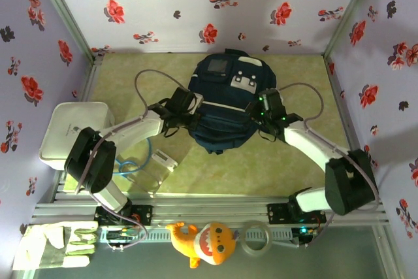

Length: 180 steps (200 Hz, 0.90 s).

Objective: Pack books, pencil case, and school supplies into a backpack

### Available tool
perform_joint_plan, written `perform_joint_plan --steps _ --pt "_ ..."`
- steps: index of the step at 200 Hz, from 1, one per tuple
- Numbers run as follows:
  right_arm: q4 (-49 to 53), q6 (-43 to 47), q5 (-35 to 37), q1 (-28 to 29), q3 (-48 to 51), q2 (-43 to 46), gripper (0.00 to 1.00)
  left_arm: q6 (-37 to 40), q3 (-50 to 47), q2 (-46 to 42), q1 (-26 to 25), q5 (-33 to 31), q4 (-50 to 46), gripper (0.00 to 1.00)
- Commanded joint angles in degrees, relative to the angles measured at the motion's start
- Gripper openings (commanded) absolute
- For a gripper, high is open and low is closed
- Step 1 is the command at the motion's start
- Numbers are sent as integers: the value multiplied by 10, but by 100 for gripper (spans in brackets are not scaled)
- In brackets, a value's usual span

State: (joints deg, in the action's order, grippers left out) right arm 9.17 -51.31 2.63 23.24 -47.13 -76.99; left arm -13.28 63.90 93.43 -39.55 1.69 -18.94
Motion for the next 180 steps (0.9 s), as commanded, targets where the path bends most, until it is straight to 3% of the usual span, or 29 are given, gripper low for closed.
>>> perform_joint_plan --steps 1,73,180 --pt "38 -22 3 -3 19 53 53 9 38 7 -32 38 8 0" --pt "34 -136 -14 -3 85 108 58 -17 77 42 -82 65 32 0" --pt "-23 -84 21 -19 19 20 46 1 62 30 -77 52 20 0"
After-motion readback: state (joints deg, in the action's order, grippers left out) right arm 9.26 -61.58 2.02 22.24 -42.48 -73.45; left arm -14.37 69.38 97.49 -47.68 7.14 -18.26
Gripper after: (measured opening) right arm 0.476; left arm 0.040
